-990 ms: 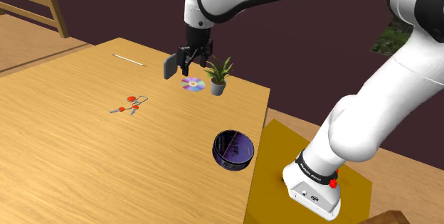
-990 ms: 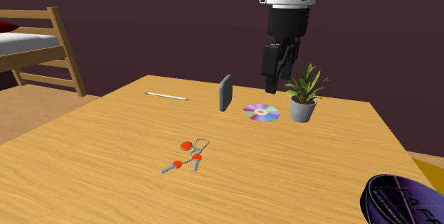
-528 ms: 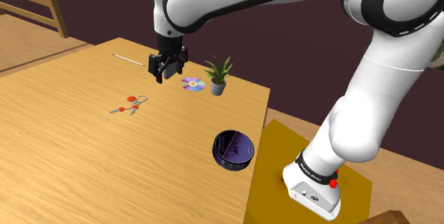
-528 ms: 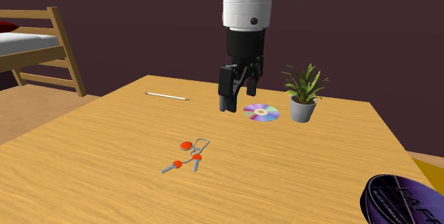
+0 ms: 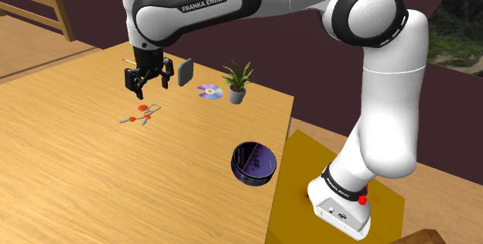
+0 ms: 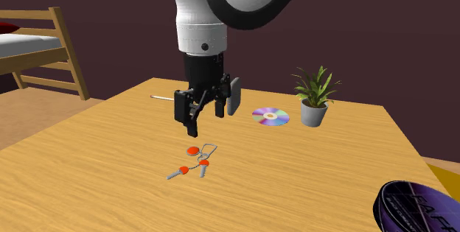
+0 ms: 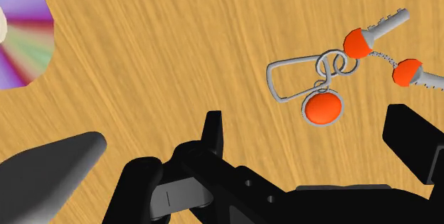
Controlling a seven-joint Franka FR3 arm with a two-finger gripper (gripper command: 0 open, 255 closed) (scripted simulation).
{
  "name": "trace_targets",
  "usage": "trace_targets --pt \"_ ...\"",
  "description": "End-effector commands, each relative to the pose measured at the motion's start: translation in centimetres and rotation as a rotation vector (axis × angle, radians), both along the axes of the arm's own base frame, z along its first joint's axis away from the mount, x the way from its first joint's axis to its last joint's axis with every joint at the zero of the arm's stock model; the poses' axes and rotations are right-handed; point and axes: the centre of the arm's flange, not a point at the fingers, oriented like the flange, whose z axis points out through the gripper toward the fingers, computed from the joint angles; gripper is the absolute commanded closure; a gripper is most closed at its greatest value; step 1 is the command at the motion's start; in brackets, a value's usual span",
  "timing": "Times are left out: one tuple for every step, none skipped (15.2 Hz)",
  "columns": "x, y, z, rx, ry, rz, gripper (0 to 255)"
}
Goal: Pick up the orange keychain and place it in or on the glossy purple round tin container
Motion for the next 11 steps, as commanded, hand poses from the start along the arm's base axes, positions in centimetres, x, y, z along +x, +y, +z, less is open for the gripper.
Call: trace_targets --pt "1.5 2.0 -1.0 0.003 0.002 0.002 0" --pt "2.3 2.9 -1.5 0.005 0.003 0.003 0" --pt "2.5 3.2 -1.6 0.005 0.003 0.004 0" --pt "2.5 3.2 -2.1 0.005 0.003 0.004 0" --pt "2.5 3.2 -2.7 0.005 0.003 0.004 0" --pt "2.5 3.2 -3.2 0.005 0.003 0.004 0" --pt "2.5 3.2 -3.7 0.005 0.003 0.004 0" --pt "2.5 3.2 -4.2 0.005 0.003 0.004 0" --pt "2.5 3.2 -4.8 0.005 0.003 0.004 0" --pt "2.5 3.2 -5.6 0.005 0.003 0.004 0" --pt "2.5 3.2 -5.6 0.005 0.003 0.004 0"
